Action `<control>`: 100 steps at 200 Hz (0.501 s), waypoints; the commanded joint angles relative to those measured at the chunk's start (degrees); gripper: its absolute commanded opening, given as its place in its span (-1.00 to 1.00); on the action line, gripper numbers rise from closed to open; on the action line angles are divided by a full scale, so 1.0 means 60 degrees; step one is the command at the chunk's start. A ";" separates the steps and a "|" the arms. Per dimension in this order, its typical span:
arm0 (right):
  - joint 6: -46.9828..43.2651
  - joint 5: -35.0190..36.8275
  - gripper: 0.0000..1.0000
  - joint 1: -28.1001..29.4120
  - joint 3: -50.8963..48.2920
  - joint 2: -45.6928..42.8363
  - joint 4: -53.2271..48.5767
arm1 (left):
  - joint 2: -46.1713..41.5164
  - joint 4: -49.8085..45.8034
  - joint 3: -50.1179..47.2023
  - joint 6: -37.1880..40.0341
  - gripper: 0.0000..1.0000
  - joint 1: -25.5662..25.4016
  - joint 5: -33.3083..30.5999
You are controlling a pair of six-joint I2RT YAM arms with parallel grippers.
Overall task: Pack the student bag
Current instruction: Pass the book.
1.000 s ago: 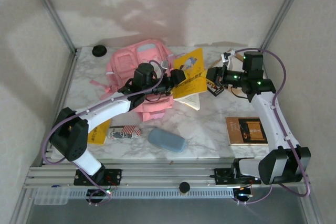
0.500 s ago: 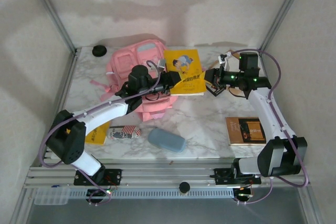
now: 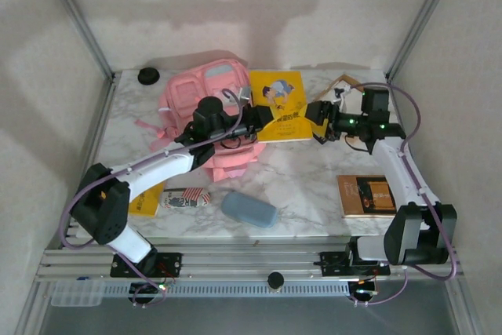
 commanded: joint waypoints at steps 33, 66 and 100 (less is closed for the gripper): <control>0.1975 -0.1287 0.54 0.0366 -0.0359 -0.0723 0.2263 | 0.0221 0.0359 0.0728 0.0672 -1.00 -0.0085 -0.0287; 0.2049 -0.1108 -0.06 0.0362 -0.0321 -0.0922 0.2436 | 0.0301 -0.0944 0.0947 0.1514 -1.00 -0.0041 -0.0724; 0.1791 -0.1019 -0.52 0.0381 -0.0365 -0.0771 0.2304 | 0.0341 -0.1040 0.0881 0.1617 -1.00 -0.0049 -0.0797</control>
